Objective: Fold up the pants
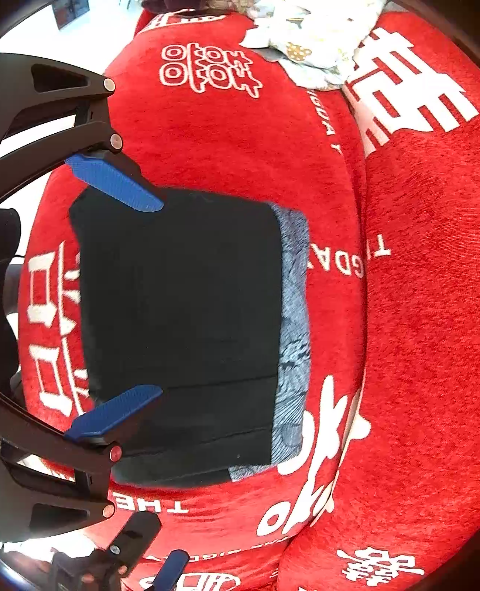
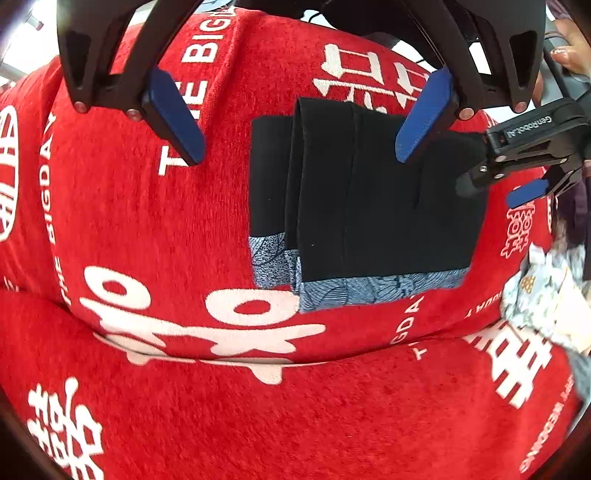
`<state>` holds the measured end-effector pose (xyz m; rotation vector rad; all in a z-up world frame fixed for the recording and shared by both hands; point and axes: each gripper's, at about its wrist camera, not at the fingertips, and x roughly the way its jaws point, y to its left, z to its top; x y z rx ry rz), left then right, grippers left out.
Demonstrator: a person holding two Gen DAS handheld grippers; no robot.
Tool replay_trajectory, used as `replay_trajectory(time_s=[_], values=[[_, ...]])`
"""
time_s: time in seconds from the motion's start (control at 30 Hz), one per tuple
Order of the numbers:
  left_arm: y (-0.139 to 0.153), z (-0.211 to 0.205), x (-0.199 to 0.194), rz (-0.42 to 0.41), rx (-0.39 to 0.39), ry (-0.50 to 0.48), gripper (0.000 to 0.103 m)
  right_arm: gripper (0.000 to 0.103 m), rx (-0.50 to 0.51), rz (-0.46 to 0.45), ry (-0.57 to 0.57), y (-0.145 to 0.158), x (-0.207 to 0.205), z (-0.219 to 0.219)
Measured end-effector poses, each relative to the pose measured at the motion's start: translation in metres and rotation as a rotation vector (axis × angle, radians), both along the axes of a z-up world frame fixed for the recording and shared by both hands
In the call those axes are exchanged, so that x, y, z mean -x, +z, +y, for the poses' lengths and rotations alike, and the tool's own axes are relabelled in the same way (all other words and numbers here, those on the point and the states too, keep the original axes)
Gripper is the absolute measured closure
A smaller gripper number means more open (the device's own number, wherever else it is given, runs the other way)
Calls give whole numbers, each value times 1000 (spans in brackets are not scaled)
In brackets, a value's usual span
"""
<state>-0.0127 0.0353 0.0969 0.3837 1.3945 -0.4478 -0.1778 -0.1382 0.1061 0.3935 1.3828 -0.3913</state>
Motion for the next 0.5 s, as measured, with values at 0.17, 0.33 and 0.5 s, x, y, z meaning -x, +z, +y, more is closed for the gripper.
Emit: replay_trajectory(time_s=[0.17,0.33,0.5], values=[[7,1,18,13,-16,49,7,0,-27,49,68,-1,2,5],[9,7,33,43,-32,89,7,0,-54,89,99,-8,8,8],[8,15,39,51,-55,89,7,0,-55,97,81,-11,11,14]])
